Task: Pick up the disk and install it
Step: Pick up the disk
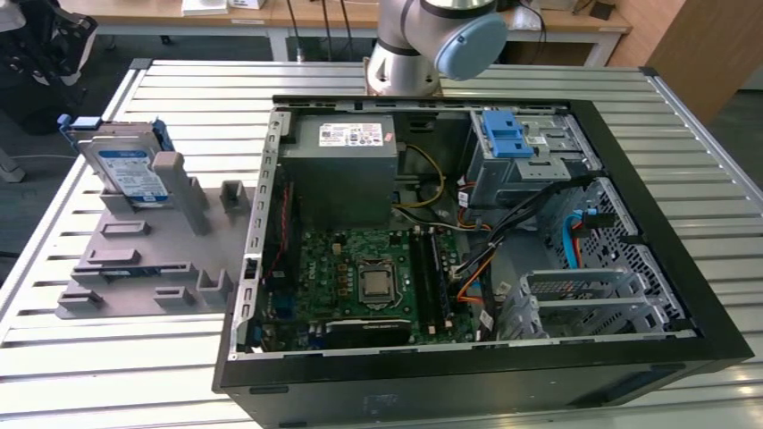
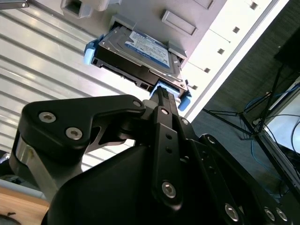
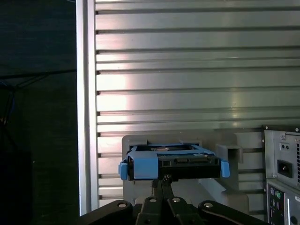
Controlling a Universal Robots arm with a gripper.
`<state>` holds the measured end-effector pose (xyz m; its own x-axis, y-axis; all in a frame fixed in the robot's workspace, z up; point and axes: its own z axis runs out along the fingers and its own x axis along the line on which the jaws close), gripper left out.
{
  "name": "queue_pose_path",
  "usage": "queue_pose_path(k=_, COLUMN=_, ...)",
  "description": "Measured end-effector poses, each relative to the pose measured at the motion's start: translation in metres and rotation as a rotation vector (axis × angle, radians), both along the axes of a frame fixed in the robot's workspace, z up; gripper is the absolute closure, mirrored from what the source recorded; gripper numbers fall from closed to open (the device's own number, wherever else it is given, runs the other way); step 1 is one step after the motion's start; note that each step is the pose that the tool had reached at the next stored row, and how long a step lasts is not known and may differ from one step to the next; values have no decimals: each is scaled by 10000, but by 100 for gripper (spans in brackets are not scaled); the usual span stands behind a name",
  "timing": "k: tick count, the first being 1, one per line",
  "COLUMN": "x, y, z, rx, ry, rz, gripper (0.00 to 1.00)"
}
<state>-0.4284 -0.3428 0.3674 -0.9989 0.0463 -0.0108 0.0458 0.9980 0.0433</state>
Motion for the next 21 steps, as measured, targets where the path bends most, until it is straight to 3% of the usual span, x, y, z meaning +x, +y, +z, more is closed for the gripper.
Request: queue_pose_path(k=21, x=0, y=0, z=0, rx=0, ry=0, rz=350, gripper=89)
